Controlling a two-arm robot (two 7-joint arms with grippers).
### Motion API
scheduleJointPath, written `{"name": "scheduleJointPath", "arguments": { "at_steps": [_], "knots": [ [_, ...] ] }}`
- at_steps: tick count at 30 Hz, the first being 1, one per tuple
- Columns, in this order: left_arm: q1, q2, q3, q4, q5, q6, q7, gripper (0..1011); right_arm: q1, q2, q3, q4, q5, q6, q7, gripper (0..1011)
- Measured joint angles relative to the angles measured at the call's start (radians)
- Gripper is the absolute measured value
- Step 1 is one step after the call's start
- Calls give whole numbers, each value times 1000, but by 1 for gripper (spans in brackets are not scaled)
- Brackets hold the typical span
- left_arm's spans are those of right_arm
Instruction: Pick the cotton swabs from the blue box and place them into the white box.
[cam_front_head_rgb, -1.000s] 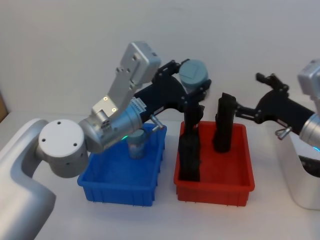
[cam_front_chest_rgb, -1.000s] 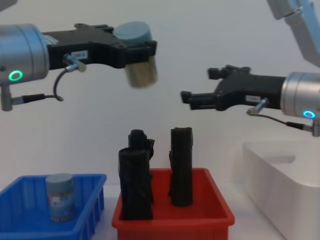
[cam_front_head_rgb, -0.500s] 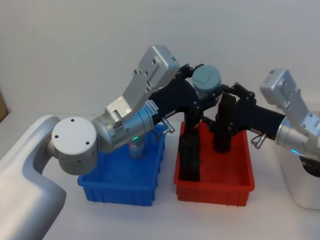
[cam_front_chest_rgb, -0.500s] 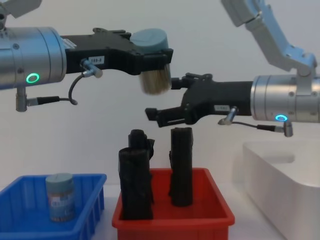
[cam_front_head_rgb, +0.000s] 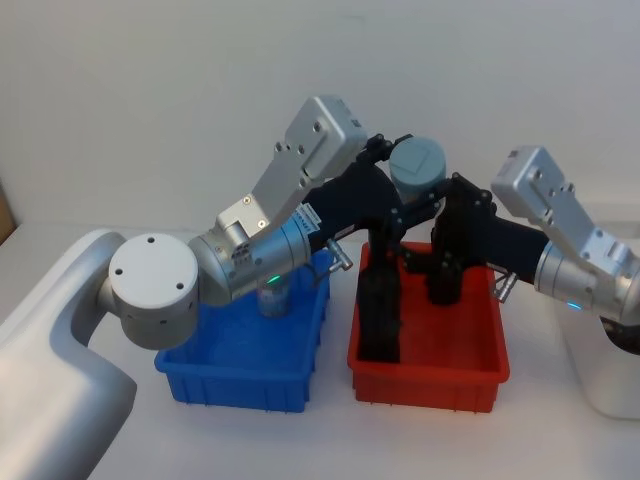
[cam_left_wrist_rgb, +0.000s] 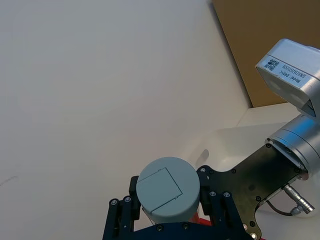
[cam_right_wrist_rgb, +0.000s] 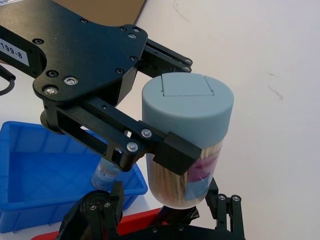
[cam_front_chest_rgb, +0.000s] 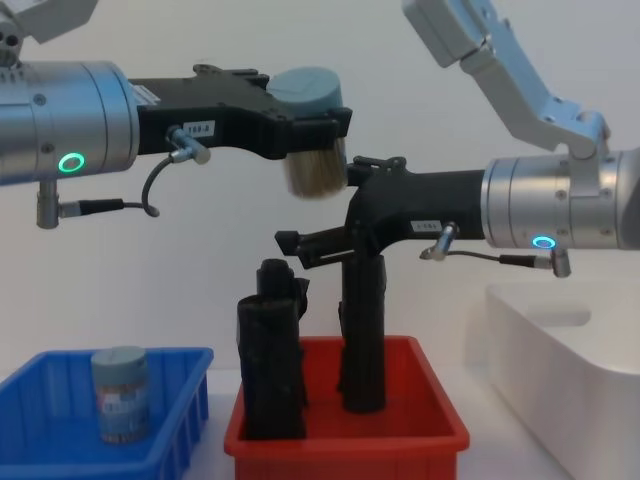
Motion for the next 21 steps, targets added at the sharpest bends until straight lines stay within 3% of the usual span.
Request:
{"name": "scheduleJointPath", "arguments": {
  "at_steps": [21],
  "knots": [
    [-6,-3,4,14,5,9,-6,674,-2,1,-18,-22,4,5,-18,1001]
  ]
}}
